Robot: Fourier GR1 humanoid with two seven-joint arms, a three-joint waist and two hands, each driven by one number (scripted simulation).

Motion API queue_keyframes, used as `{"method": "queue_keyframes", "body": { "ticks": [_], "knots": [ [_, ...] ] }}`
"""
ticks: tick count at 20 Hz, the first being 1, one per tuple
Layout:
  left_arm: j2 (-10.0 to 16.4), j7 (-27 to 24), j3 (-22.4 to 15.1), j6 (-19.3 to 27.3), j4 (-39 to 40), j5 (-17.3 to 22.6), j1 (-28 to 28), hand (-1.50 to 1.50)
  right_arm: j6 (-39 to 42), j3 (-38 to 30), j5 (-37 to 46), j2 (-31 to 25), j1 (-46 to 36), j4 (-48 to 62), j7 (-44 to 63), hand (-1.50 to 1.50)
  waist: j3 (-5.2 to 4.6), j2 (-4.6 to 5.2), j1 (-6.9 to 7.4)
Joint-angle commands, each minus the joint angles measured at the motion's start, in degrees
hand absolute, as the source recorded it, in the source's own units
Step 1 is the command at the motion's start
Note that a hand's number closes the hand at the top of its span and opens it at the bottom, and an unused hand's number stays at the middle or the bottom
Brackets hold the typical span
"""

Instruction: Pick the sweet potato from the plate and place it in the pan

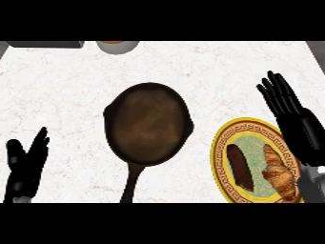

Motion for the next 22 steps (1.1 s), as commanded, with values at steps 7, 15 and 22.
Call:
{"method": "queue_keyframes", "body": {
  "ticks": [7,15,22],
  "knots": [
    [-1.96,-3.6,1.92,-4.78,-9.1,2.86,-12.44,0.0,10.71,4.4,9.78,-14.65,-10.12,0.27,8.1,1.5,1.35,-1.29,0.16],
    [-3.4,-5.68,3.17,-5.85,-7.87,3.13,-10.43,0.0,13.7,-7.32,18.08,-27.79,5.83,-1.16,-13.35,-1.5,1.66,-1.1,-0.97],
    [-2.12,-3.18,5.86,-8.35,-9.94,3.45,-12.25,0.0,15.47,-4.15,28.27,-28.23,-1.46,-0.68,-15.37,-1.5,1.65,-0.83,0.93]
  ]
}}
